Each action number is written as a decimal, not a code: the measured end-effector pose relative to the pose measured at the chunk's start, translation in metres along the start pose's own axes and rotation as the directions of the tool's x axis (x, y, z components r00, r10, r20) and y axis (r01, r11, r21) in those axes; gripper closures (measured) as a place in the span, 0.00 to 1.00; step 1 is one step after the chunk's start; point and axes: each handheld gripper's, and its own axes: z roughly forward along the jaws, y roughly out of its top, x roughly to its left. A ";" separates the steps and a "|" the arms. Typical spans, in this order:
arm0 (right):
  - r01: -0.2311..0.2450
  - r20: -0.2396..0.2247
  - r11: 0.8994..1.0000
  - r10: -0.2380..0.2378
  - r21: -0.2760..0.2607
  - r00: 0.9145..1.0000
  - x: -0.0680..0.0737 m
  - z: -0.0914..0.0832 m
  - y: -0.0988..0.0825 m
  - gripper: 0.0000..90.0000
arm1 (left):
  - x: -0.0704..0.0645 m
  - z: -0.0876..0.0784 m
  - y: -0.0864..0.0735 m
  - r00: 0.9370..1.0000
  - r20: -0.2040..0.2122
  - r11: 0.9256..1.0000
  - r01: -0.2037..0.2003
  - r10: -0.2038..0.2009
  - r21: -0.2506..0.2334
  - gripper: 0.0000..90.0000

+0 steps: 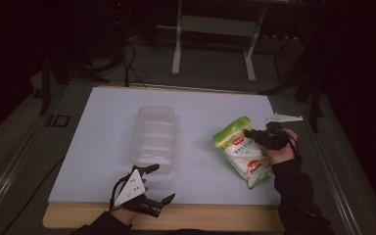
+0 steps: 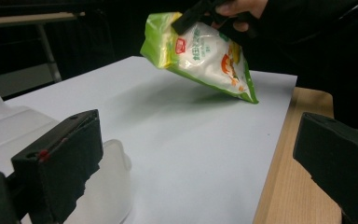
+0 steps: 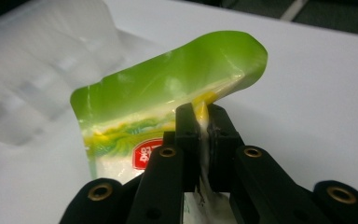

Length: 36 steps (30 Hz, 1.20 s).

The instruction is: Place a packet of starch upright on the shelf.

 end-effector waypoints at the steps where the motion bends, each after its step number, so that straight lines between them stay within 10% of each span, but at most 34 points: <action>1: 0.000 -0.007 1.000 0.000 -0.020 1.000 0.004 -0.005 0.001 0.95 | -0.001 0.000 0.000 1.000 0.000 1.000 0.002 -0.002 -0.002 0.02; 10: 0.011 -0.060 0.993 -0.018 -0.117 0.998 0.034 -0.033 0.007 0.96 | -0.011 0.007 0.013 1.000 -0.013 1.000 -0.024 0.024 0.018 0.02; 24: 0.009 -0.144 0.970 -0.046 -0.243 0.989 0.074 -0.060 0.020 0.97 | -0.008 0.055 0.066 0.994 0.060 0.993 0.086 -0.091 0.075 0.02; 36: 0.026 -0.208 0.962 -0.085 -0.271 0.974 0.100 -0.062 0.031 0.97 | 0.012 0.100 0.085 0.987 0.040 0.978 0.150 -0.157 0.144 0.06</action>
